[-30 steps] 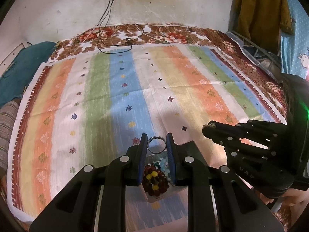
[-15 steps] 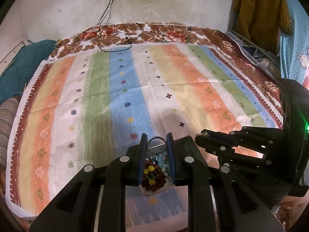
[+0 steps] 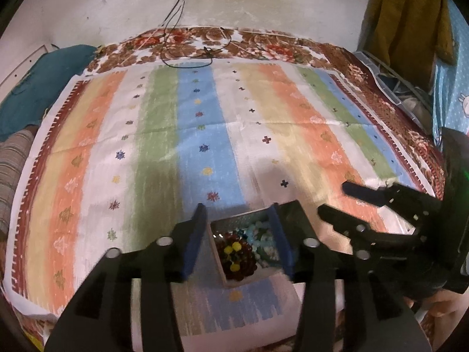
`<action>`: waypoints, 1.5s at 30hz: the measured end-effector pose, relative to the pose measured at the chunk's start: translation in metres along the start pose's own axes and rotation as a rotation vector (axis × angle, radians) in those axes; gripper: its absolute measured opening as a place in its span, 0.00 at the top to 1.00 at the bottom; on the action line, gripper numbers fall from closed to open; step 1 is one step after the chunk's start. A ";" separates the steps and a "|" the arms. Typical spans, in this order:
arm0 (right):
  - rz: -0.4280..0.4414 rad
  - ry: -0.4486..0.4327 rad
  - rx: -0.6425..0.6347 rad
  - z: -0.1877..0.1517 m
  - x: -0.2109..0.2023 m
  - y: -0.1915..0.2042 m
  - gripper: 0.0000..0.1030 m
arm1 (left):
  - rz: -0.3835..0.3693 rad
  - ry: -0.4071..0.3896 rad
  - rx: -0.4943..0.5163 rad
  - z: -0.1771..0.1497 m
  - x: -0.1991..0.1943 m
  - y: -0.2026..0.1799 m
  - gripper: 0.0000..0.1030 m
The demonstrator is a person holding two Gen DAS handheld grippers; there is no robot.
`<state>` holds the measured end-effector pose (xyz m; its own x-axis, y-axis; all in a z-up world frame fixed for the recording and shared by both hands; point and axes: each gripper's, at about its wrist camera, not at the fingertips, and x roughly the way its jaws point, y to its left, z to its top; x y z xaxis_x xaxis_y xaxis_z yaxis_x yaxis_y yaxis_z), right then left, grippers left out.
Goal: Organize jewelry
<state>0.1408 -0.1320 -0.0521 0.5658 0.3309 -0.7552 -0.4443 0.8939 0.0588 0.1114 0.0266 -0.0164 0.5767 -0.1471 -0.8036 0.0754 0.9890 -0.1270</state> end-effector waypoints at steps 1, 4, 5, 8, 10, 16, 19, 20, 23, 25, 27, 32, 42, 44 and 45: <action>-0.009 -0.007 -0.006 -0.001 -0.002 0.000 0.43 | 0.001 -0.004 0.002 -0.001 -0.002 -0.001 0.45; -0.006 -0.016 -0.004 -0.004 -0.008 -0.001 0.37 | -0.004 -0.012 0.010 -0.008 -0.008 -0.004 0.32; -0.001 -0.016 -0.005 -0.005 -0.008 -0.002 0.34 | -0.004 -0.012 0.012 -0.010 -0.009 -0.005 0.29; 0.010 -0.022 -0.001 -0.009 -0.013 -0.004 0.28 | 0.001 -0.006 0.028 -0.017 -0.011 -0.009 0.18; 0.011 -0.026 0.010 -0.011 -0.016 -0.006 0.23 | 0.005 -0.012 0.033 -0.020 -0.014 -0.009 0.13; -0.003 -0.036 0.038 -0.018 -0.022 -0.014 0.13 | 0.030 -0.012 0.025 -0.027 -0.015 -0.003 0.06; 0.004 -0.045 0.047 -0.021 -0.026 -0.016 0.10 | 0.031 0.002 0.019 -0.031 -0.014 -0.002 0.06; 0.004 -0.047 0.048 -0.021 -0.028 -0.016 0.08 | 0.029 0.005 0.015 -0.032 -0.014 -0.001 0.06; 0.018 -0.055 0.049 -0.025 -0.033 -0.017 0.07 | 0.024 0.002 0.016 -0.036 -0.016 -0.002 0.06; 0.029 -0.056 0.045 -0.027 -0.035 -0.016 0.07 | 0.026 -0.007 0.025 -0.038 -0.018 -0.005 0.06; 0.023 -0.058 0.033 -0.028 -0.038 -0.016 0.07 | 0.039 -0.026 0.032 -0.041 -0.021 -0.006 0.06; 0.029 -0.078 0.028 -0.031 -0.047 -0.016 0.07 | 0.104 -0.027 0.061 -0.048 -0.020 -0.012 0.06; 0.039 -0.087 -0.001 -0.040 -0.057 -0.012 0.07 | 0.151 -0.083 0.071 -0.061 -0.031 -0.021 0.06; 0.043 -0.090 0.004 -0.042 -0.059 -0.012 0.07 | 0.157 -0.086 0.083 -0.064 -0.032 -0.024 0.06; 0.043 -0.089 0.006 -0.042 -0.059 -0.013 0.07 | 0.156 -0.087 0.084 -0.065 -0.032 -0.024 0.06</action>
<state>0.0836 -0.1756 -0.0358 0.6063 0.3940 -0.6908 -0.4650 0.8803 0.0940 0.0385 0.0064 -0.0252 0.6547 0.0062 -0.7558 0.0450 0.9979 0.0472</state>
